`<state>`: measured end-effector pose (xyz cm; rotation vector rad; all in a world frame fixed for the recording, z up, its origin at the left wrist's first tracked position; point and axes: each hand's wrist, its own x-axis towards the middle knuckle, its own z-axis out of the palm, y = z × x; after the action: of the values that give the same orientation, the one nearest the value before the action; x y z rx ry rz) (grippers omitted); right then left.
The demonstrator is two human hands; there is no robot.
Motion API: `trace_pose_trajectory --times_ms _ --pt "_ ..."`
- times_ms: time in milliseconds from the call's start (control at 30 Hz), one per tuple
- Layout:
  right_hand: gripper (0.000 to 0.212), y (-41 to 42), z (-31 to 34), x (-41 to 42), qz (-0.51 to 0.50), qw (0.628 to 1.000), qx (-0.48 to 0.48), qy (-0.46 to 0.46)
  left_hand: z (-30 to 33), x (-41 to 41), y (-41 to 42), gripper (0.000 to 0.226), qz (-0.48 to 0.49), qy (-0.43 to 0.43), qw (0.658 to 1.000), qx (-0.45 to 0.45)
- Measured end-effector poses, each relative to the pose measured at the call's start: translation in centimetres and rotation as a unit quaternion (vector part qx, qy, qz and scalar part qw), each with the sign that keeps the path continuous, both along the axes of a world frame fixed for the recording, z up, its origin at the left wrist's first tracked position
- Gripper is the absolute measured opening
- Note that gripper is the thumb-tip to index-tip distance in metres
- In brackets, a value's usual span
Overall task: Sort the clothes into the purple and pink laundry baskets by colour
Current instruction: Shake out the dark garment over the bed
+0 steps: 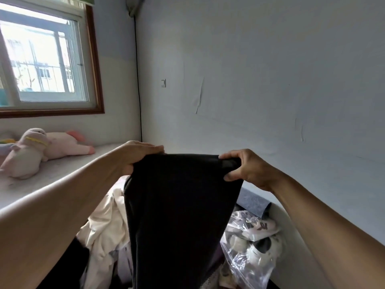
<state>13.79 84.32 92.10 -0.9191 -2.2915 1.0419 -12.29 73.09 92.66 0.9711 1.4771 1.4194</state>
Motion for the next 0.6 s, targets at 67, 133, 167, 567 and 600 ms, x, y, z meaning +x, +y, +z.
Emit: trace_pose_trajectory --times_ms 67,133,167,567,600 --pt "0.034 0.2 -0.4 -0.6 -0.059 0.984 0.147 -0.082 0.2 -0.1 -0.7 0.03 -0.084 0.135 0.985 -0.062" --pt "0.012 0.5 -0.7 -1.0 -0.105 0.966 0.221 -0.087 0.1 0.3 -1.3 0.017 -0.143 0.327 0.926 -0.125" --pt "0.011 0.9 -0.8 -0.9 -0.12 0.962 0.233 -0.079 -0.2 0.4 -1.3 0.02 -0.144 0.413 0.888 -0.142" --pt "0.02 1.4 -0.2 -1.7 -0.204 0.859 -0.284 0.374 -1.5 2.0 -1.5 0.036 -0.013 -0.229 0.968 0.102" --pt "0.021 1.7 -0.1 -2.1 -0.203 0.834 -0.321 0.4 -2.1 2.6 -1.6 0.044 -0.042 -0.23 0.967 0.105"
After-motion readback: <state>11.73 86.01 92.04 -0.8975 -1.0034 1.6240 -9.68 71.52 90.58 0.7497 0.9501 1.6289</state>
